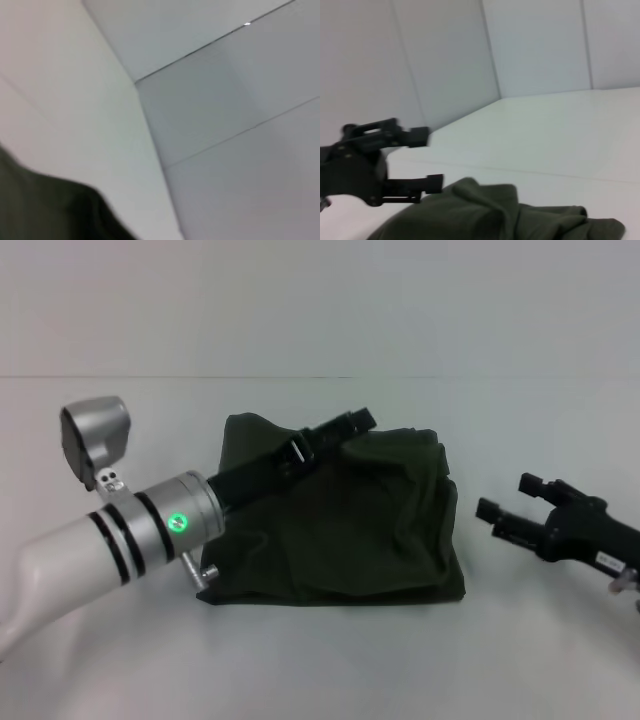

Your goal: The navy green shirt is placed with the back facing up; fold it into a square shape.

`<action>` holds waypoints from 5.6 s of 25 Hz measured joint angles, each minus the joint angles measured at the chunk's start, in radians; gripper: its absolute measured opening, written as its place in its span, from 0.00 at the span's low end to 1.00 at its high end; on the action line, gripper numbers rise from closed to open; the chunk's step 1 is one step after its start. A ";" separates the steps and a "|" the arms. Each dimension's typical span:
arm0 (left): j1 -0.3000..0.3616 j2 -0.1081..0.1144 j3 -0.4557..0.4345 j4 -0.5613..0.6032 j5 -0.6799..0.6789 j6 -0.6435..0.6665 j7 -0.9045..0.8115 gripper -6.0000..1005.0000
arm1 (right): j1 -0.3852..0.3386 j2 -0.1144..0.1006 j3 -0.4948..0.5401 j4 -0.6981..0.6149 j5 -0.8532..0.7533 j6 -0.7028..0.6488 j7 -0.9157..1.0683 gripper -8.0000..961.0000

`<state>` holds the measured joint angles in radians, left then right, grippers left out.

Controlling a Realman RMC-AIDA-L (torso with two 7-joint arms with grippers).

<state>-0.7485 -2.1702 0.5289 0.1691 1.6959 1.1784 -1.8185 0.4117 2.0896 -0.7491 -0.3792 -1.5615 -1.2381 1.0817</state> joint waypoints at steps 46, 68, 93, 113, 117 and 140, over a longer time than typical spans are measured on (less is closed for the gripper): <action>0.391 0.031 0.117 0.295 0.013 0.317 0.547 0.93 | 0.283 0.013 -0.630 -0.376 -0.441 0.463 0.664 0.89; 0.388 0.032 0.115 0.293 0.011 0.318 0.550 0.93 | 0.265 0.011 -0.647 -0.374 -0.336 0.517 0.682 0.12; 0.382 0.021 0.121 0.293 0.013 0.321 0.551 0.93 | 0.259 -0.001 -0.238 -0.189 -0.144 0.402 0.683 0.04; 0.375 0.010 0.125 0.284 0.022 0.327 0.548 0.93 | 0.266 0.001 -0.225 -0.083 -0.101 0.579 0.686 0.13; 0.371 0.010 0.122 0.273 0.019 0.322 0.540 0.93 | 0.243 0.001 -0.166 -0.076 -0.074 0.547 0.675 0.19; 0.336 0.026 0.033 0.267 0.010 0.276 0.309 0.93 | 0.290 0.016 -0.170 0.162 0.037 0.124 -0.067 0.96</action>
<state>-0.4126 -2.1443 0.5623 0.4359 1.7057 1.4547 -1.5090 0.7018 2.1053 -0.9187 -0.2173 -1.5246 -1.1139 1.0147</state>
